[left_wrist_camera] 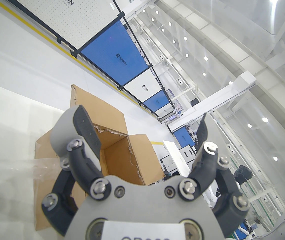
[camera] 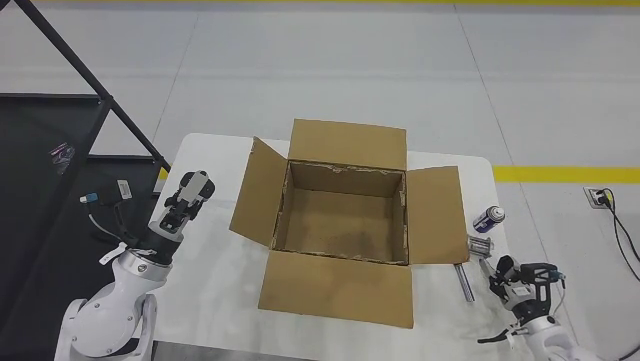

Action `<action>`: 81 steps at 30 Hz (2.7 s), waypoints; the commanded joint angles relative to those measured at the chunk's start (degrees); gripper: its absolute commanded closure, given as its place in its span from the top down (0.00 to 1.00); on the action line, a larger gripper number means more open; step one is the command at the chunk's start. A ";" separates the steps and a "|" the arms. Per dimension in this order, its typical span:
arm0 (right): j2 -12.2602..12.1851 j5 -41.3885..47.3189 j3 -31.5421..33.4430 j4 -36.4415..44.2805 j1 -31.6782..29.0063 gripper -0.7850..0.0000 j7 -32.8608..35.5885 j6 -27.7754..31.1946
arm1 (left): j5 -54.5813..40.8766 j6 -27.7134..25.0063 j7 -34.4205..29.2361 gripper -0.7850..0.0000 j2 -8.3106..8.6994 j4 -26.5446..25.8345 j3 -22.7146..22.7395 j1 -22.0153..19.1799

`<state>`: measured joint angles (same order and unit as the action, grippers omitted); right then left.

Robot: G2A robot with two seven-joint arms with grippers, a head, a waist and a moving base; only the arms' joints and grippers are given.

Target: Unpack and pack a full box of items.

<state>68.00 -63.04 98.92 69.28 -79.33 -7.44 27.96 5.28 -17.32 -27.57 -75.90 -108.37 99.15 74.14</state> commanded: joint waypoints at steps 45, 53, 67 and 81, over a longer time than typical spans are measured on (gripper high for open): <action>-3.21 52.73 5.65 32.40 -2.90 1.00 47.12 -9.24 | 1.23 -0.64 5.08 1.00 1.28 -1.79 0.37 1.07; -4.01 48.21 -0.48 30.89 7.54 1.00 55.09 -18.74 | 0.84 -1.61 6.26 1.00 1.66 -3.35 1.91 3.65; -4.57 43.64 -8.11 27.53 14.95 1.00 59.21 -23.44 | 0.10 -2.14 8.04 1.00 2.14 -5.39 2.98 6.84; -4.82 42.27 -12.01 28.58 15.36 1.00 57.70 -24.92 | -0.67 -2.66 8.45 1.00 2.61 -5.76 3.04 8.03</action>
<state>63.19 -20.75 87.12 97.81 -63.99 50.39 3.11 4.65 -19.91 -19.15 -73.31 -114.12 102.16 82.06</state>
